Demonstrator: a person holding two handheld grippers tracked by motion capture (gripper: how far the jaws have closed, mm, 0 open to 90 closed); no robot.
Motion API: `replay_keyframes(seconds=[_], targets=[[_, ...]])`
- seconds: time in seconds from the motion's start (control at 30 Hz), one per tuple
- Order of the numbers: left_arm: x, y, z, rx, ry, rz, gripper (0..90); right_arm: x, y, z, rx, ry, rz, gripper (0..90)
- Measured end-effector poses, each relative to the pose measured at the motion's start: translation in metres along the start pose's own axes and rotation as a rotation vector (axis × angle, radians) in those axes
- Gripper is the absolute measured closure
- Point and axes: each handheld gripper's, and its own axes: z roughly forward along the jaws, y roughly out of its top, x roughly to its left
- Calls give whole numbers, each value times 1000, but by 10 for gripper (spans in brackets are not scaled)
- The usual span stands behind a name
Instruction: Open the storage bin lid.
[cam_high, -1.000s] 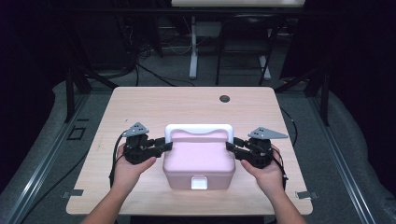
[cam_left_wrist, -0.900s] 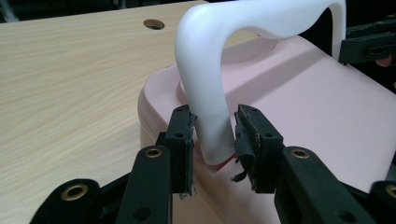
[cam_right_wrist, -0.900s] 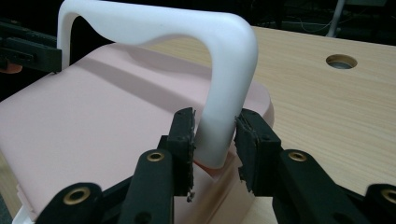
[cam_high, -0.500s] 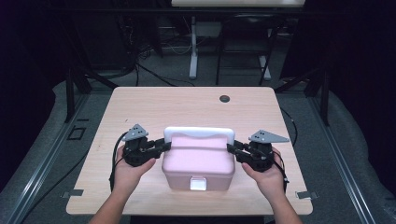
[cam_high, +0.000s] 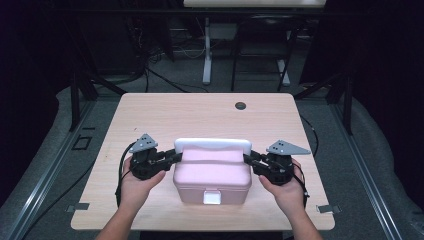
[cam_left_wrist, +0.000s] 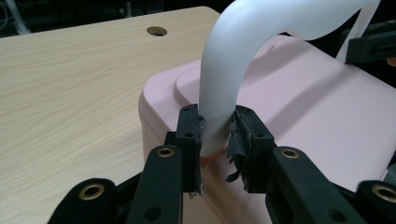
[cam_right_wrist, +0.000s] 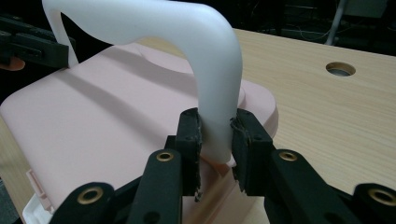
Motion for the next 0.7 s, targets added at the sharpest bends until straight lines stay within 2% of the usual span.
replay_keyframes(seconds=[0.7], targets=[[1,1,-8,-28,-18,-20,732,0,4,-3,-32,28,20,735]])
